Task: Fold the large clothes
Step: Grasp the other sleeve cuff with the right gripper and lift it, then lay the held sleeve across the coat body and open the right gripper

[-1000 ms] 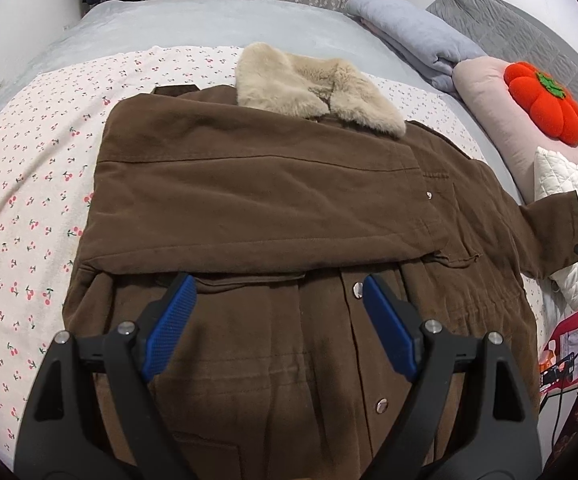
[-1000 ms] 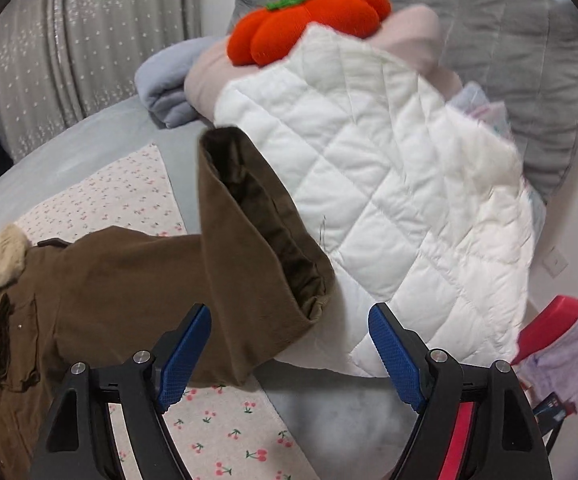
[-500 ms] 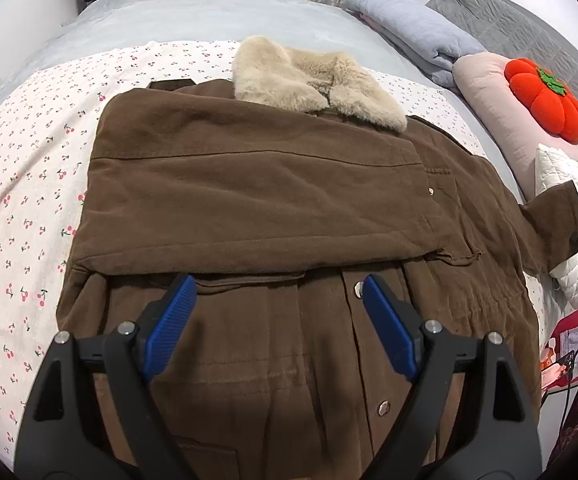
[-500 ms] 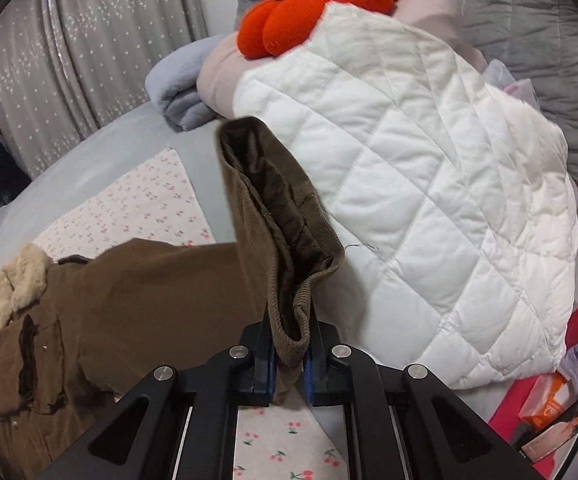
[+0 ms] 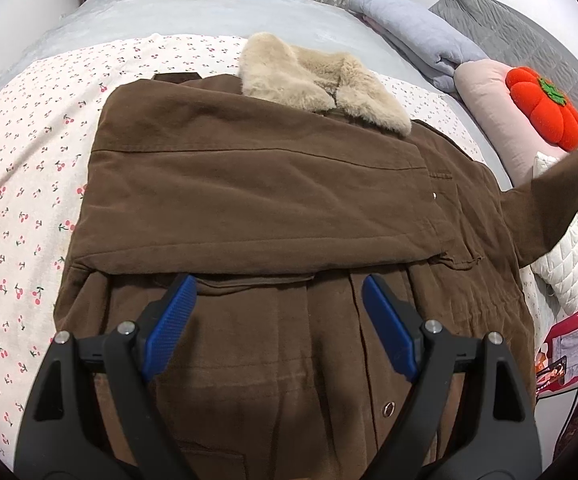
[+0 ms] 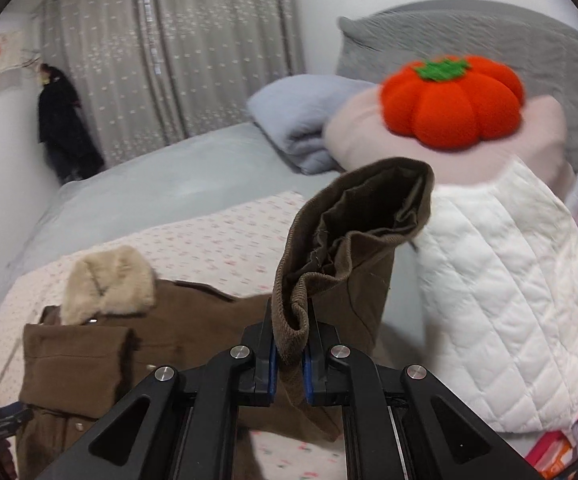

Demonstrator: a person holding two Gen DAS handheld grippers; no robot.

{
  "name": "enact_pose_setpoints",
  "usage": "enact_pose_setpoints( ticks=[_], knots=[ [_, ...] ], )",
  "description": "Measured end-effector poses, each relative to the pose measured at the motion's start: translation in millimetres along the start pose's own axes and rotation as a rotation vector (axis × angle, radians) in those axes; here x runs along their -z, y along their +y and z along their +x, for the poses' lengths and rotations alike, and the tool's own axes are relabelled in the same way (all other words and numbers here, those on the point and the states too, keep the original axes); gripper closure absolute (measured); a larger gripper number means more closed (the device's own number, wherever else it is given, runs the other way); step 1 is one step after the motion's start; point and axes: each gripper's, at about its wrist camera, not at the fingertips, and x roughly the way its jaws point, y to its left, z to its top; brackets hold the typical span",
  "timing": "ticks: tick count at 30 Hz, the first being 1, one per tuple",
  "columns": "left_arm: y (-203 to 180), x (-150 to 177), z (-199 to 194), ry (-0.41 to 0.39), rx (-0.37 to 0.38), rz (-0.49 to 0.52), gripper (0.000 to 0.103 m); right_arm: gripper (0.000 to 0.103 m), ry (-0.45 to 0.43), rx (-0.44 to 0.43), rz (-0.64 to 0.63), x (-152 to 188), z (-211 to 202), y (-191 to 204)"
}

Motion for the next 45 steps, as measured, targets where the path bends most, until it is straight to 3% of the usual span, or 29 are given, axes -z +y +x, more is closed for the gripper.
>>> enact_pose_setpoints(
  ticks=[9, 15, 19, 25, 31, 36, 38, 39, 45],
  knots=[
    [19, -2, -3, -0.013, 0.010, -0.029, 0.018, 0.094, 0.004, -0.156, -0.144, -19, 8, 126],
    [40, -3, -7, -0.027, -0.001, -0.061, 0.018, 0.094, 0.063, -0.269, -0.237, -11, 31, 219],
    [57, -1, -11, -0.036, -0.019, -0.083, 0.018, 0.094, 0.138, -0.342, -0.275, 6, 58, 272],
    [80, 1, -12, -0.036, -0.043, -0.125, 0.018, 0.094, 0.284, -0.407, -0.321, 58, 107, 328],
    [93, 1, -6, -0.021, -0.062, -0.162, 0.018, 0.092, 0.472, -0.427, -0.327, 109, 159, 344],
    [92, -4, -1, -0.005, -0.069, -0.145, 0.018, 0.075, 0.595, -0.459, -0.312, 129, 174, 334],
    [90, -8, 1, 0.001, -0.067, -0.130, 0.018, 0.055, 0.603, -0.467, -0.303, 124, 167, 327],
    [88, -11, 2, 0.003, -0.068, -0.121, 0.018, 0.051, 0.592, -0.471, -0.303, 120, 162, 323],
    [70, -34, 6, 0.001, -0.030, -0.081, 0.018, 0.041, 0.487, -0.474, -0.263, 84, 130, 273]
  ],
)
